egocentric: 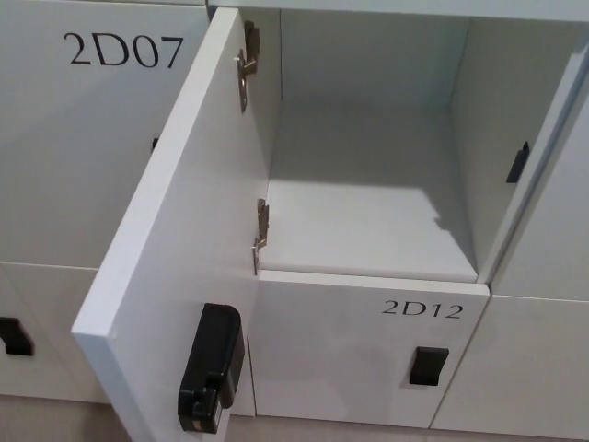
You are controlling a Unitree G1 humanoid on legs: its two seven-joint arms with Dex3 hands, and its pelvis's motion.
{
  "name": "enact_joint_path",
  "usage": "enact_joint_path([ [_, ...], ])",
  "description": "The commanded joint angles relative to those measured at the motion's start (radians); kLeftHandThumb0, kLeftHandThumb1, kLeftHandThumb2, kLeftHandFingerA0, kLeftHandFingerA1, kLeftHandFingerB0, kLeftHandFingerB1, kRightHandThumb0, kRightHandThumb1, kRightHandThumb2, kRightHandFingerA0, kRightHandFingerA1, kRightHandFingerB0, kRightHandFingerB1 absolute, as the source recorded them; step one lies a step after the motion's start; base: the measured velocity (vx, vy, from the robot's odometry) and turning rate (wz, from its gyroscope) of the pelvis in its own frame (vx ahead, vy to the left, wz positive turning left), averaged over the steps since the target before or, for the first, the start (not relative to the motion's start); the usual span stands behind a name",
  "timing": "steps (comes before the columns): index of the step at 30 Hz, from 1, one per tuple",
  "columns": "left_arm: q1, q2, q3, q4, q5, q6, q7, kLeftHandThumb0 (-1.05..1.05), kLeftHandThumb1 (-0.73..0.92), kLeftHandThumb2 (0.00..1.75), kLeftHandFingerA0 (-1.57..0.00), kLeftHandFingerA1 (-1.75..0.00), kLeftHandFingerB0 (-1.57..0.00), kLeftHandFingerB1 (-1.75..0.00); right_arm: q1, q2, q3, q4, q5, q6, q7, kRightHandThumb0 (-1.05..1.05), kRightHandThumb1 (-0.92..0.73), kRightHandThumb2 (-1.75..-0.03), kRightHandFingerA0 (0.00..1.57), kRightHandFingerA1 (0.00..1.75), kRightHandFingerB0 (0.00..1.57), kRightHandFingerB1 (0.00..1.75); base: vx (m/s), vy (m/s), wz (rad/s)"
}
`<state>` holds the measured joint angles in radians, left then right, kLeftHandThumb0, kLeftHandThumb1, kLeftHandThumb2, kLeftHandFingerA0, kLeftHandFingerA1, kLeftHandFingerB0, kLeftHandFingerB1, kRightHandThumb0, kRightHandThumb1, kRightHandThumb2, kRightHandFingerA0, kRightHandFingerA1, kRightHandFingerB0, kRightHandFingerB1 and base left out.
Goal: The robot uses its left hand to push the door of an open cabinet towards the right and closes it
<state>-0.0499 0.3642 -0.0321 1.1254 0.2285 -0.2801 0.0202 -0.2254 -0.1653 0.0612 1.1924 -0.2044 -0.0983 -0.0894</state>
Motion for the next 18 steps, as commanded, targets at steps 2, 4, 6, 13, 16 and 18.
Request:
enact_joint_path([
  [2, -0.017, 0.035, -0.011, 0.062, 0.022, -0.146, 0.057, -0.67, 0.75, 1.00, -0.29, -0.49, -0.21, -0.44, -0.024, -0.011, 0.011, 0.058, -0.021, -0.063, -0.052, -0.46, -0.69, -1.02, 0.39, 0.56, 0.30, 0.50, 0.00, 0.000, 0.00],
  [4, -0.021, 0.035, -0.013, 0.071, 0.022, -0.154, 0.059, -0.67, 0.75, 1.00, -0.29, -0.49, -0.21, -0.44, -0.027, -0.011, 0.012, 0.064, -0.020, -0.067, -0.054, -0.46, -0.69, -1.02, 0.39, 0.56, 0.30, 0.50, 0.00, 0.000, 0.00],
  [6, -0.032, 0.032, -0.032, 0.067, 0.057, -0.188, 0.161, -0.62, 0.86, 0.66, -0.43, -0.37, -0.34, -0.32, -0.029, -0.010, 0.018, 0.069, -0.027, -0.069, -0.066, -0.44, -0.84, -0.66, 0.46, 0.40, 0.41, 0.37, 0.00, 0.000, 0.00],
  [13, -0.113, 0.047, -0.118, 0.024, 0.148, -0.227, 0.252, -0.74, 0.77, 0.76, -0.37, -0.43, -0.31, -0.35, -0.017, -0.006, 0.007, 0.072, -0.015, -0.079, -0.062, -0.48, -0.71, -1.02, 0.37, 0.55, 0.27, 0.49, 0.00, 0.000, 0.00],
  [16, -0.162, 0.052, -0.161, -0.037, 0.184, -0.238, 0.265, -0.65, 0.87, 0.67, -0.37, -0.38, -0.35, -0.31, -0.018, -0.007, 0.007, 0.072, -0.018, -0.078, -0.070, -0.48, -0.71, -1.03, 0.37, 0.55, 0.27, 0.48, 0.00, 0.000, 0.00],
  [18, -0.190, 0.056, -0.185, -0.076, 0.200, -0.232, 0.266, -0.66, 0.87, 0.67, -0.37, -0.35, -0.33, -0.31, -0.022, -0.008, 0.007, 0.075, -0.021, -0.081, -0.075, -0.49, -0.70, -1.02, 0.37, 0.55, 0.26, 0.48, 0.00, 0.000, 0.00],
])
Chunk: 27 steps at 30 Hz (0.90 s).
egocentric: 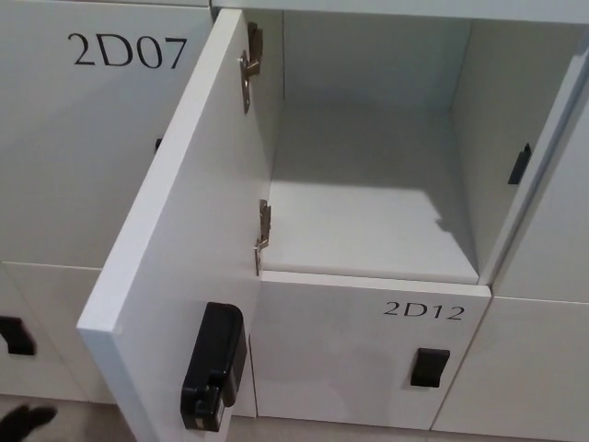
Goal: The robot uses its left hand to push the door of an open cabinet towards the right and closes it
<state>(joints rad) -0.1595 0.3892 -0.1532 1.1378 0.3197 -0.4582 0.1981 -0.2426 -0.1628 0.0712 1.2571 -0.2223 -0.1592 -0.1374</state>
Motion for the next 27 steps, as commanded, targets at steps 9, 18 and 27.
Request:
enact_joint_path([
  [9, -0.213, 0.016, -0.159, -0.417, 0.193, 0.033, 0.003, -0.63, 0.70, 1.06, -0.36, -0.54, -0.18, -0.44, -0.009, -0.009, -0.013, 0.011, 0.001, -0.021, -0.027, -0.49, -0.71, -1.04, 0.37, 0.55, 0.25, 0.48, 0.00, 0.000, 0.00],
  [18, -0.317, -0.062, -0.268, -0.680, 0.276, 0.165, -0.122, -0.63, 0.70, 1.06, -0.36, -0.54, -0.18, -0.44, -0.007, -0.014, -0.009, 0.013, -0.005, -0.018, -0.027, -0.50, -0.71, -1.03, 0.36, 0.55, 0.25, 0.48, 0.00, 0.000, 0.00],
  [27, -0.455, -0.218, -0.461, -0.787, 0.437, 0.249, -0.172, -0.64, 0.88, 0.67, -0.44, -0.36, -0.33, -0.32, 0.004, -0.028, -0.010, 0.012, -0.005, -0.024, -0.026, -0.48, -0.70, -1.04, 0.37, 0.55, 0.24, 0.48, 0.00, 0.000, 0.01],
])
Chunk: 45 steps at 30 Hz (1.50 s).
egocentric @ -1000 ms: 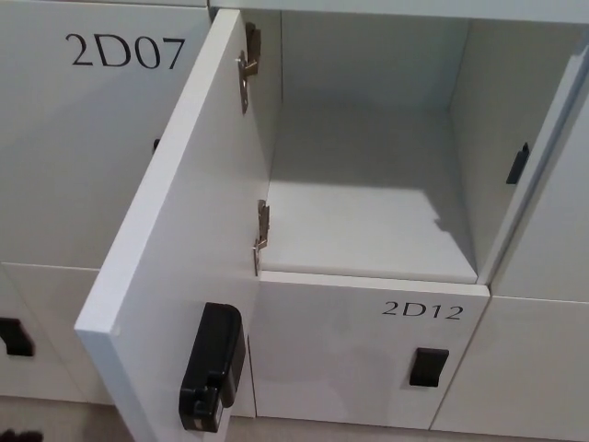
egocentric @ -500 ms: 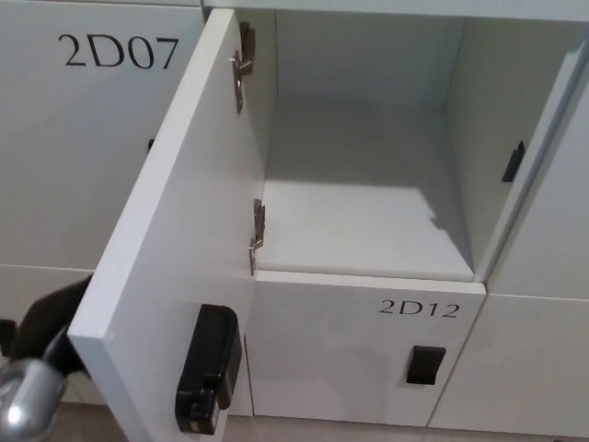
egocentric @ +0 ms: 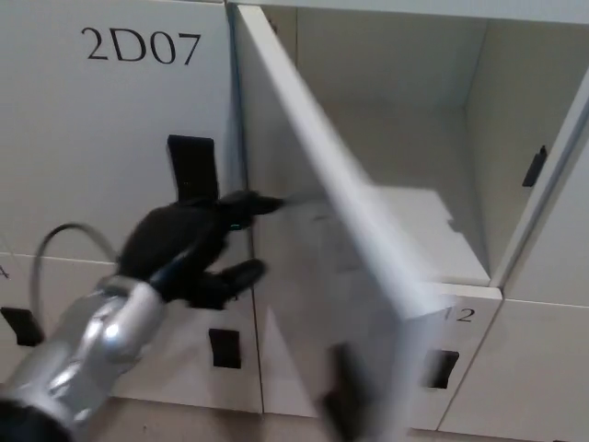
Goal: The robot uses its left hand to push the door of an open cabinet towards the right and closes it
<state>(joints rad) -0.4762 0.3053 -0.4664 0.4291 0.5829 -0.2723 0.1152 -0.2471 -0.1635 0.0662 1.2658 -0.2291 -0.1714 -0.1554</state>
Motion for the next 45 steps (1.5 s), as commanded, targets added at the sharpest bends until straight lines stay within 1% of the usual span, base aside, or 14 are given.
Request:
enact_joint_path([
  [1, -0.210, -0.206, -0.194, -0.050, 0.193, 0.079, -0.108, -0.60, 0.69, 1.06, -0.36, -0.54, -0.18, -0.44, 0.009, -0.026, -0.008, 0.002, 0.005, -0.016, -0.008, -0.48, -0.70, -1.03, 0.37, 0.55, 0.25, 0.48, 0.00, 0.000, 0.00],
  [6, -0.419, -0.435, -0.283, -0.006, 0.199, 0.124, -0.201, -0.67, 0.88, 0.67, -0.38, -0.35, -0.29, -0.30, 0.026, 0.004, -0.009, -0.002, 0.008, -0.031, -0.028, -0.50, -0.70, -1.03, 0.37, 0.55, 0.25, 0.48, 0.00, 0.000, 0.00],
  [12, -0.646, -0.731, -0.309, -0.086, 0.136, 0.079, -0.244, -0.50, 0.64, 1.00, -0.48, -0.67, -0.31, -0.55, 0.002, 0.004, -0.009, -0.010, 0.006, -0.055, -0.037, -0.54, -0.71, -1.04, 0.36, 0.54, 0.25, 0.48, 0.00, 0.000, 0.00],
  [14, -0.597, -0.718, -0.333, -0.143, 0.117, 0.079, -0.289, -0.38, 0.90, 0.69, -0.36, -0.57, -0.31, -0.45, 0.000, -0.002, -0.008, -0.011, 0.003, -0.054, -0.035, -0.54, -0.71, -1.04, 0.36, 0.54, 0.25, 0.48, 0.00, 0.000, 0.00],
  [17, -0.524, -0.649, -0.376, -0.166, 0.137, 0.052, -0.293, -0.48, 0.87, 1.04, 0.00, -0.42, -0.03, -0.31, 0.001, -0.008, -0.007, -0.010, 0.002, -0.055, -0.032, -0.54, -0.71, -1.04, 0.36, 0.54, 0.25, 0.48, 0.00, 0.000, 0.00],
  [20, -0.511, -0.622, -0.399, -0.184, 0.138, 0.077, -0.302, -0.48, 0.87, 1.04, 0.00, -0.42, -0.03, -0.31, 0.005, -0.015, -0.006, -0.009, 0.000, -0.058, -0.029, -0.54, -0.71, -1.04, 0.36, 0.54, 0.25, 0.48, 0.00, 0.000, 0.00],
  [21, -0.463, -0.568, -0.403, -0.218, 0.121, 0.108, -0.355, -0.67, 0.92, 1.11, 0.00, -0.01, 0.00, 0.00, 0.008, -0.016, -0.006, -0.008, 0.001, -0.061, -0.026, -0.54, -0.71, -1.04, 0.36, 0.54, 0.25, 0.48, 0.00, 0.000, 0.00],
  [36, -0.029, -0.153, -0.355, -0.382, 0.098, 0.071, -0.391, -0.89, 0.92, 1.14, 0.00, -0.13, 0.00, -0.11, 0.018, -0.014, -0.012, 0.004, 0.005, -0.071, -0.016, -0.54, -0.71, -1.04, 0.36, 0.54, 0.25, 0.48, 0.00, 0.000, 0.00],
  [37, 0.004, -0.120, -0.349, -0.389, 0.096, 0.066, -0.393, -0.64, 0.89, 0.67, -0.43, -0.47, -0.35, -0.33, -0.014, 0.001, -0.054, 0.025, 0.047, 0.074, -0.044, -0.85, -0.71, -0.62, 0.66, 0.49, 0.74, 0.49, 0.00, 0.000, 0.00],
  [38, 0.064, -0.063, -0.335, -0.390, 0.092, 0.053, -0.390, -0.64, 0.91, 0.67, -0.44, -0.46, -0.36, -0.33, -0.020, 0.006, -0.071, 0.029, 0.067, 0.114, -0.019, -0.51, -0.73, -1.02, 0.36, 0.54, 0.31, 0.50, 0.00, 0.000, 0.00],
  [41, 0.135, -0.014, -0.316, -0.367, 0.089, 0.033, -0.357, -0.64, 0.90, 0.67, -0.47, -0.48, -0.38, -0.33, 0.014, -0.008, -0.023, 0.007, 0.010, -0.038, 0.030, -0.52, -0.71, -0.99, 0.34, 0.53, 0.29, 0.49, 0.00, 0.000, 0.00],
  [42, 0.154, 0.000, -0.311, -0.358, 0.092, 0.031, -0.350, -0.65, 0.74, 1.05, -0.43, -0.59, -0.32, -0.49, 0.011, -0.009, -0.016, 0.007, 0.001, -0.030, 0.019, -0.53, -0.73, -1.00, 0.31, 0.51, 0.30, 0.49, 0.00, 0.000, 0.00],
  [44, 0.202, 0.041, -0.293, -0.311, 0.093, -0.025, -0.293, -0.60, 0.87, 0.66, -0.51, -0.52, -0.41, -0.35, 0.007, -0.011, -0.007, 0.008, -0.010, -0.018, 0.005, -0.53, -0.72, -1.01, 0.35, 0.53, 0.28, 0.48, 0.00, 0.000, 0.00],
  [45, 0.230, 0.063, -0.281, -0.296, 0.097, -0.049, -0.263, -0.59, 0.70, 1.01, -0.44, -0.59, -0.35, -0.51, 0.007, -0.009, -0.008, 0.007, -0.007, -0.015, 0.004, -0.52, -0.70, -1.00, 0.36, 0.54, 0.30, 0.49, 0.00, 0.000, 0.00],
])
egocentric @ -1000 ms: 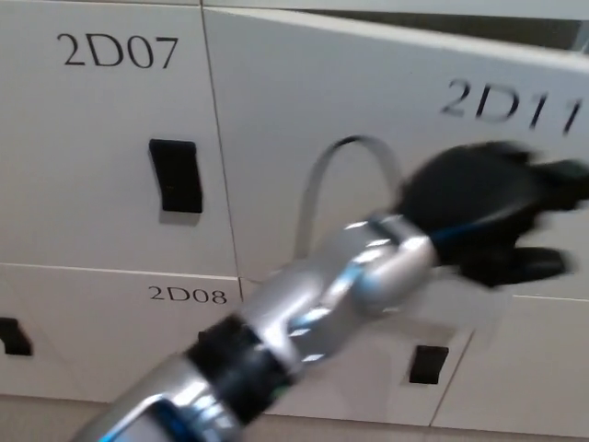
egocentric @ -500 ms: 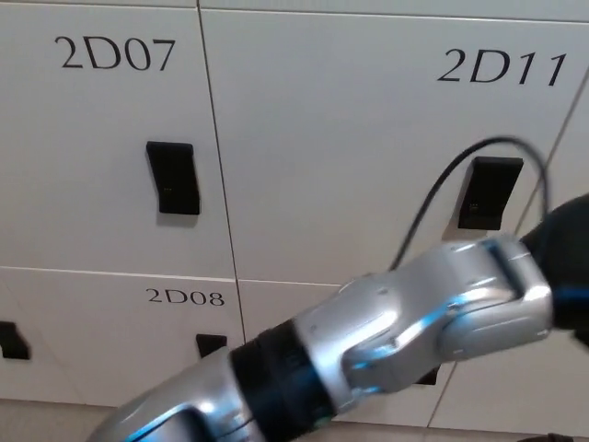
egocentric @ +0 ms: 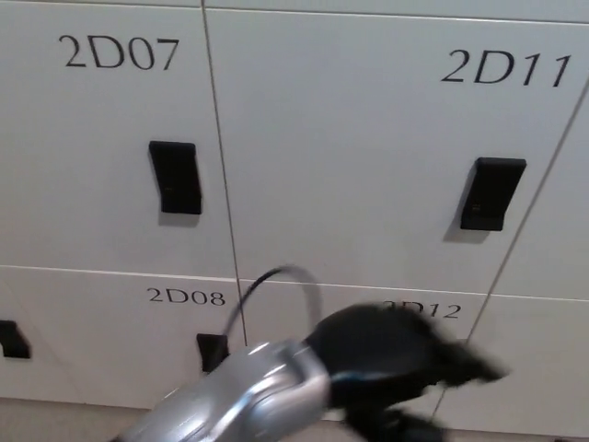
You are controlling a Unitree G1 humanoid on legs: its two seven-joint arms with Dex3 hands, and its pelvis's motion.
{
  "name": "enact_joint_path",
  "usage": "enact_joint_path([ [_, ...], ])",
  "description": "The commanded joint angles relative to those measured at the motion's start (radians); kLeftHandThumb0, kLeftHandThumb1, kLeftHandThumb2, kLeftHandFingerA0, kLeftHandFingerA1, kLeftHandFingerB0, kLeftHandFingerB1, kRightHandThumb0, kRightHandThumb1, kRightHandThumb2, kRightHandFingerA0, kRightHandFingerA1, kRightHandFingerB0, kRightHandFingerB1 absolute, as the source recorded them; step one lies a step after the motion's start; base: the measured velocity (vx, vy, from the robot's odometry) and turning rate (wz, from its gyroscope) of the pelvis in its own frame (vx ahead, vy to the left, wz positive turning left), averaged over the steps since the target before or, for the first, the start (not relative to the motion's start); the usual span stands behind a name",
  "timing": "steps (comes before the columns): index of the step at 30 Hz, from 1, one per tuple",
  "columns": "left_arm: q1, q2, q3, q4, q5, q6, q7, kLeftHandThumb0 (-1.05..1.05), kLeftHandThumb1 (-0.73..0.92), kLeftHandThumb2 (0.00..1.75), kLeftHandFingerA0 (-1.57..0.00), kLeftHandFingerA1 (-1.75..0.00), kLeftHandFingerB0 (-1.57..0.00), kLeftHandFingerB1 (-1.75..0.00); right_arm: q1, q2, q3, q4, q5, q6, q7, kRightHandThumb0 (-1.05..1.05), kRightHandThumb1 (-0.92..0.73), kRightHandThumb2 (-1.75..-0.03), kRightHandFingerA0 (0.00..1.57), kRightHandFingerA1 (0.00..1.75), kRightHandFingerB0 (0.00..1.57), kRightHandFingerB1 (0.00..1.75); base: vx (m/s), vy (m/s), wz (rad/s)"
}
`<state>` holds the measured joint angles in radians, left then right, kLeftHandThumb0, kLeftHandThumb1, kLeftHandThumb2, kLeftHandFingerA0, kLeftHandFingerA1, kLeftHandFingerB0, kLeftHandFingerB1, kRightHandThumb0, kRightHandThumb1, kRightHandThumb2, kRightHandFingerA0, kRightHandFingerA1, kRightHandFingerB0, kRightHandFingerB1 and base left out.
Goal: The robot uses its left hand to push the door of an open cabinet towards the right and closes it
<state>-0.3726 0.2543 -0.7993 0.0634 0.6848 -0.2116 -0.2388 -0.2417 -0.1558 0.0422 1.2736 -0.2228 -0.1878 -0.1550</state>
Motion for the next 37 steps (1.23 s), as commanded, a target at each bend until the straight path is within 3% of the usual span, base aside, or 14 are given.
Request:
enact_joint_path([
  [1, 0.140, 0.123, 0.059, 0.070, 0.001, -0.112, 0.098, -0.59, 0.70, 1.01, -0.44, -0.59, -0.35, -0.51, 0.001, -0.016, 0.016, -0.001, -0.012, 0.002, 0.003, -0.52, -0.70, -1.00, 0.36, 0.54, 0.30, 0.49, 0.00, 0.000, 0.00],
  [4, 0.158, 0.129, 0.073, 0.075, 0.012, -0.127, 0.106, -0.59, 0.70, 1.01, -0.44, -0.59, -0.35, -0.51, 0.001, -0.016, 0.017, -0.002, -0.009, 0.002, 0.003, -0.52, -0.70, -1.00, 0.36, 0.54, 0.30, 0.49, 0.00, 0.000, 0.00],
  [5, 0.193, 0.148, 0.091, 0.096, 0.015, -0.129, 0.142, -0.60, 0.83, 0.65, -0.52, -0.52, -0.46, -0.35, 0.004, -0.014, 0.016, 0.000, -0.007, -0.001, -0.001, -0.54, -0.69, -1.01, 0.37, 0.55, 0.28, 0.48, 0.00, 0.000, 0.00],
  [12, 0.268, 0.189, 0.144, 0.165, 0.033, -0.154, 0.202, -0.59, 0.84, 0.65, -0.50, -0.52, -0.44, -0.35, 0.012, -0.011, 0.017, 0.009, -0.006, -0.009, -0.014, -0.54, -0.69, -1.01, 0.38, 0.55, 0.30, 0.49, 0.00, 0.000, 0.00],
  [15, 0.321, 0.251, 0.213, 0.234, -0.034, -0.171, 0.203, -0.56, 0.82, 0.65, -0.45, -0.41, -0.42, -0.35, 0.009, -0.012, 0.027, 0.008, -0.017, -0.007, -0.021, -0.51, -0.68, -1.01, 0.38, 0.55, 0.29, 0.49, 0.00, 0.000, 0.00],
  [20, 0.405, 0.299, 0.311, 0.326, -0.077, -0.224, 0.266, -0.57, 0.81, 0.65, -0.49, -0.44, -0.43, -0.34, 0.009, -0.011, 0.023, 0.007, -0.006, -0.004, -0.016, -0.48, -0.68, -0.99, 0.38, 0.55, 0.30, 0.49, 0.00, 0.000, 0.00],
  [24, 0.446, 0.289, 0.378, 0.426, -0.080, -0.296, 0.396, -0.55, 0.77, 0.63, -0.53, -0.45, -0.46, -0.35, 0.006, -0.010, 0.026, 0.007, -0.009, -0.006, -0.021, -0.48, -0.68, -1.00, 0.38, 0.55, 0.30, 0.50, 0.00, 0.000, 0.00],
  [29, 0.472, 0.244, 0.461, 0.611, -0.071, -0.323, 0.647, -0.55, 0.77, 0.63, -0.45, -0.46, -0.44, -0.35, 0.005, -0.009, 0.028, 0.008, -0.009, 0.000, -0.018, -0.47, -0.68, -1.00, 0.39, 0.55, 0.30, 0.50, 0.00, 0.000, 0.00],
  [33, 0.471, 0.230, 0.521, 0.727, -0.112, -0.302, 0.698, -0.58, 0.73, 0.68, -0.39, -0.47, -0.37, -0.36, 0.010, -0.008, 0.031, 0.010, -0.010, 0.002, -0.016, -0.48, -0.68, -1.01, 0.38, 0.55, 0.30, 0.50, 0.00, 0.000, 0.00],
  [37, 0.462, 0.221, 0.556, 0.811, -0.152, -0.324, 0.687, -0.55, 0.81, 0.65, -0.36, -0.45, -0.36, -0.34, 0.016, -0.008, 0.033, 0.009, -0.013, -0.005, -0.018, -0.47, -0.67, -1.01, 0.38, 0.55, 0.31, 0.50, 0.00, 0.000, 0.00],
])
